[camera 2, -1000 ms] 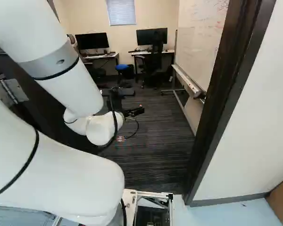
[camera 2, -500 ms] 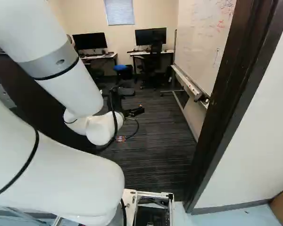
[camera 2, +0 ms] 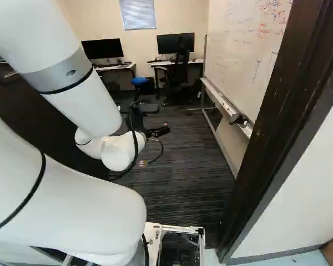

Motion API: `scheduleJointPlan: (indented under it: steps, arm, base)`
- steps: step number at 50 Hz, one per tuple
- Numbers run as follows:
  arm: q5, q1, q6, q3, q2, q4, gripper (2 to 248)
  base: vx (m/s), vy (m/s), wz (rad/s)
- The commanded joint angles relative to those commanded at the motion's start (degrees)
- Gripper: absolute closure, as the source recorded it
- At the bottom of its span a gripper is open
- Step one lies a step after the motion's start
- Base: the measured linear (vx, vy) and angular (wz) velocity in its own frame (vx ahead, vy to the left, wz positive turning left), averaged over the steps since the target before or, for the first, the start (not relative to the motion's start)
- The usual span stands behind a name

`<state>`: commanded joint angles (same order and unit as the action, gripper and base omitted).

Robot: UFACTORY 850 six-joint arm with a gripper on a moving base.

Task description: Open the door and move inside

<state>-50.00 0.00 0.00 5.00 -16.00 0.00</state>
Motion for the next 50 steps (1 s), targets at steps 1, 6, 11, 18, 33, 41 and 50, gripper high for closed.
scheduleJointPlan:
  steps: [1,6,11,18,33,41,50]
  arm:
    - [0.0,0.0,0.0,0.0,0.0,0.0,3]
    - [0.0,0.0,0.0,0.0,0.0,0.0,3]
    - [0.0,0.0,0.0,0.0,0.0,0.0,3]
    - [0.0,0.0,0.0,0.0,0.0,0.0,3]
    - [0.0,0.0,0.0,0.0,0.0,0.0,3]
    - [0.0,0.0,0.0,0.0,0.0,0.0,3]
    - [0.0,0.0,0.0,0.0,0.0,0.0,3]
  base:
    - [0.150,-0.004,-0.026]
    - [0.161,-0.003,-0.019]
    - [0.164,0.000,-0.025]
    - [0.164,-0.001,-0.024]
    - [0.124,-0.010,-0.020]
    - [0.136,0.000,-0.021]
    - [0.128,0.019,-0.016]
